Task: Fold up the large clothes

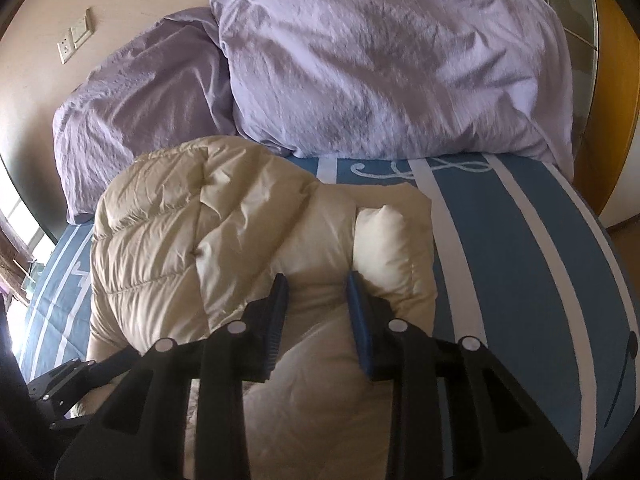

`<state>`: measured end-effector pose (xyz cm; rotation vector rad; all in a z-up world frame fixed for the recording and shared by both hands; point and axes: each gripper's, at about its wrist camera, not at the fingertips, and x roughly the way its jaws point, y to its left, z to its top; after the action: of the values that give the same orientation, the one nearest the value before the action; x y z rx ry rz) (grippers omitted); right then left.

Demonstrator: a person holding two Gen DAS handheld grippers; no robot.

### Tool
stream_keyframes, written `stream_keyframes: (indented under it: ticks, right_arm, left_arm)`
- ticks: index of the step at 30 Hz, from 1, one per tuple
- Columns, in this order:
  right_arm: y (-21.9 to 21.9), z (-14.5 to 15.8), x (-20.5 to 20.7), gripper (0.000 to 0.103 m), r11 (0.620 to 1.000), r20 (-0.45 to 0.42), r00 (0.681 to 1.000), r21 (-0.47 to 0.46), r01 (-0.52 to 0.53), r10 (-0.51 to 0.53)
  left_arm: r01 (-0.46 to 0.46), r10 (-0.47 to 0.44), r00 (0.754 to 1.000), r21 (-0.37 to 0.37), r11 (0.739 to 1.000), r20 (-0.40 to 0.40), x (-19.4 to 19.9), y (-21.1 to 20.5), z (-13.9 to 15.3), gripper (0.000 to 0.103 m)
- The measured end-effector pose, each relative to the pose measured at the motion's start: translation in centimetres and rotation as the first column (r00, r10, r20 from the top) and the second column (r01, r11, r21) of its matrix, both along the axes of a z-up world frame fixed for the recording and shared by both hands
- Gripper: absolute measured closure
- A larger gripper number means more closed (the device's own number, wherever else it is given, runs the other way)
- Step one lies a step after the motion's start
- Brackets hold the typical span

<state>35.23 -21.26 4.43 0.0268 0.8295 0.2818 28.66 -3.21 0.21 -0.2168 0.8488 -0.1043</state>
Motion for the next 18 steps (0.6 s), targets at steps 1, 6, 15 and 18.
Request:
stream_keyframes:
  ticks: [1, 6, 15, 18]
  right_arm:
    - [-0.1, -0.2, 0.1, 0.073, 1.000, -0.003, 1.000, 0.001, 0.002, -0.002]
    - [-0.3, -1.1, 0.4, 0.073, 1.000, -0.011, 1.000, 0.001, 0.009, -0.009]
    - [-0.6, -2.8, 0.7, 0.073, 1.000, -0.020, 0.999, -0.011, 0.028, -0.028]
    - [-0.5, -3.4, 0.8, 0.073, 0.999, -0.025, 0.999, -0.018, 0.031, -0.031]
  left_arm:
    - [0.001, -0.001, 1.000, -0.002, 1.000, 0.000, 0.0, 0.0, 0.0, 0.057]
    - [0.005, -0.005, 1.000, -0.006, 1.000, 0.003, 0.2, -0.2, 0.0, 0.057]
    - [0.016, -0.016, 1.000, -0.008, 1.000, 0.018, 0.2, -0.5, -0.1, 0.057]
    - [0.019, -0.018, 1.000, -0.007, 1.000, 0.022, 0.3, -0.6, -0.1, 0.056]
